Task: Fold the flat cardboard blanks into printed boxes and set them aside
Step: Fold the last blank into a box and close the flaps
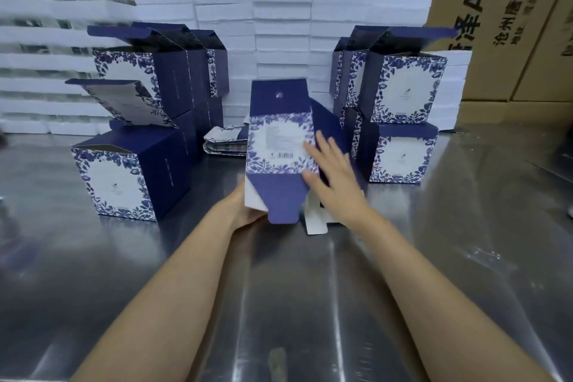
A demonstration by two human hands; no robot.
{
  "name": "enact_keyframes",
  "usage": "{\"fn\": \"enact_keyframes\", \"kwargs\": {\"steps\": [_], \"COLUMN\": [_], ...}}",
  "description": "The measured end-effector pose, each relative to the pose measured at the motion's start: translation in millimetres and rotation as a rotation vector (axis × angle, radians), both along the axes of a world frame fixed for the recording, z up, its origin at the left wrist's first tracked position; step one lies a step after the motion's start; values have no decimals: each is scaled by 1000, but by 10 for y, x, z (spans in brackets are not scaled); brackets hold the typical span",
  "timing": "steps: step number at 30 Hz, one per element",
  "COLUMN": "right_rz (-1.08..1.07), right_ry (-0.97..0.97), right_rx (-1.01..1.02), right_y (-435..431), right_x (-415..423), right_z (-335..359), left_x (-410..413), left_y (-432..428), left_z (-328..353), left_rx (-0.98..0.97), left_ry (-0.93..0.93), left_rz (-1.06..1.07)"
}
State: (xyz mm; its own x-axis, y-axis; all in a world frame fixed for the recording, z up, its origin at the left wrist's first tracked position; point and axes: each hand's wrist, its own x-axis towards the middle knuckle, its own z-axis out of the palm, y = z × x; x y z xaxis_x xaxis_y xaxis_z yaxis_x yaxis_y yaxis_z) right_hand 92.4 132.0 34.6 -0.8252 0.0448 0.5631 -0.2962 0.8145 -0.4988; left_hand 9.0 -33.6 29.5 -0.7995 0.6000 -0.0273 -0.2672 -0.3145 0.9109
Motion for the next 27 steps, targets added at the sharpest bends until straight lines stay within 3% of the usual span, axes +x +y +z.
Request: {"fn": "enact_keyframes", "kwargs": {"steps": [2,5,6,8,10,12,14,15,18,21,24,27], "right_rz": [2,-70,-99,-136,-155,-174,-209,-228,-309,-360,-409,-565], "right_ry": [-173,-455,-527,-570,-519,-442,-423,-460,-671,-754,-741,-573], "right_rx": [64,251,328,429,498,510,496,480,420,402,357,189], "right_y": [23,75,72,29,-49,-115,-141,-139,-62,55,76,92], "right_x": [-21,-58,-74,-119,-166,-203,-226,-237,-249,-227,-185,-137], "right_z": [-149,-286,-300,-292,-253,-211,-234,-261,-298,-264,-272,-271], "left_x": [-20,-241,-315,-360,-249,-54,72,78,16,-140,-174,-140], "left_y": [-77,-228,-292,-345,-236,-4,226,293,289,93,-29,-48], "left_z": [4,-27,-29,-60,-63,-99,-196,-222,-217,-195,-193,-215], "left_rx": [-97,-162,-220,-504,-652,-712,-945,-1091,-1409,-1577,-1630,-1520], "left_ry": [-1,-74,5,339,670,936,1106,1139,1139,921,788,760], "left_rz": [40,586,734,897,808,453,94,14,-25,44,132,315]}}
